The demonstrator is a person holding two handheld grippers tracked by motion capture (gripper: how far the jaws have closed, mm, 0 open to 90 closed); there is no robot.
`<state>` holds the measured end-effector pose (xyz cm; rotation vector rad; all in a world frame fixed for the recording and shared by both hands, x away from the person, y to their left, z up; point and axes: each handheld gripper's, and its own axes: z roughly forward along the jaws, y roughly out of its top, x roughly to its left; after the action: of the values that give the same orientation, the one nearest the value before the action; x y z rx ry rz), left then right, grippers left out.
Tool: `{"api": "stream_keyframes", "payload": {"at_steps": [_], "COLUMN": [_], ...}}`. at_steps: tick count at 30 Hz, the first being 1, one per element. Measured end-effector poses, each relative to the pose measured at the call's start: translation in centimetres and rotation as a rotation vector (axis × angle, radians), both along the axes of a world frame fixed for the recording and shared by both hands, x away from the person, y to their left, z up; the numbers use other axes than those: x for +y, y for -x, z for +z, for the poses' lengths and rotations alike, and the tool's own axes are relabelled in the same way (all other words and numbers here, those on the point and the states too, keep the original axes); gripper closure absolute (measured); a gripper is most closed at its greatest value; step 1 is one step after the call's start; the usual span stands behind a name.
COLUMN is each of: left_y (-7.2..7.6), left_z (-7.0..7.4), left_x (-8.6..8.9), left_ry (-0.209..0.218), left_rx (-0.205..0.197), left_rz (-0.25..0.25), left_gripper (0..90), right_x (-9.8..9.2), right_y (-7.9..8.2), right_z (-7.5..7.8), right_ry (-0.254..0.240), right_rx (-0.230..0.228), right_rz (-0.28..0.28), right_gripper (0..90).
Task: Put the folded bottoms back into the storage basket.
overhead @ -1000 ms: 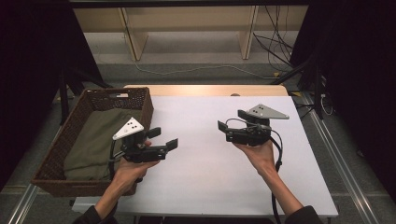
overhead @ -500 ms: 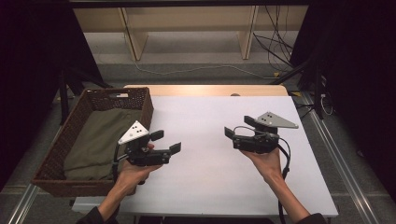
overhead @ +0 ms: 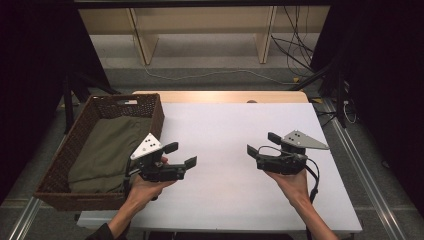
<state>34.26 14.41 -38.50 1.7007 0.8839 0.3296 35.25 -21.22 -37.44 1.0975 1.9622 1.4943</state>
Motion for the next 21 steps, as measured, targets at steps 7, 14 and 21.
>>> {"api": "stream_keyframes", "payload": {"at_steps": [7, 14, 21], "left_y": [0.3, 0.6, 0.8], "left_z": [-0.5, -0.8, -1.3], "left_x": [-0.2, -0.2, -0.2], "left_ry": [-0.011, -0.005, -0.004], "left_rx": [-0.013, -0.04, -0.054], "left_rz": [-0.007, -0.027, -0.033], "left_gripper": [15.7, 15.6, 15.5], "right_x": [0.0, -0.3, -0.7], "right_y": [0.6, 1.1, 1.9], "right_z": [-0.4, -1.1, -1.8], "right_ry": [-0.008, 0.004, -0.016], "right_rx": [-0.003, -0.009, -0.009], "right_rz": [0.009, 0.005, 0.005], "right_gripper": [16.2, 16.2, 15.9]}}
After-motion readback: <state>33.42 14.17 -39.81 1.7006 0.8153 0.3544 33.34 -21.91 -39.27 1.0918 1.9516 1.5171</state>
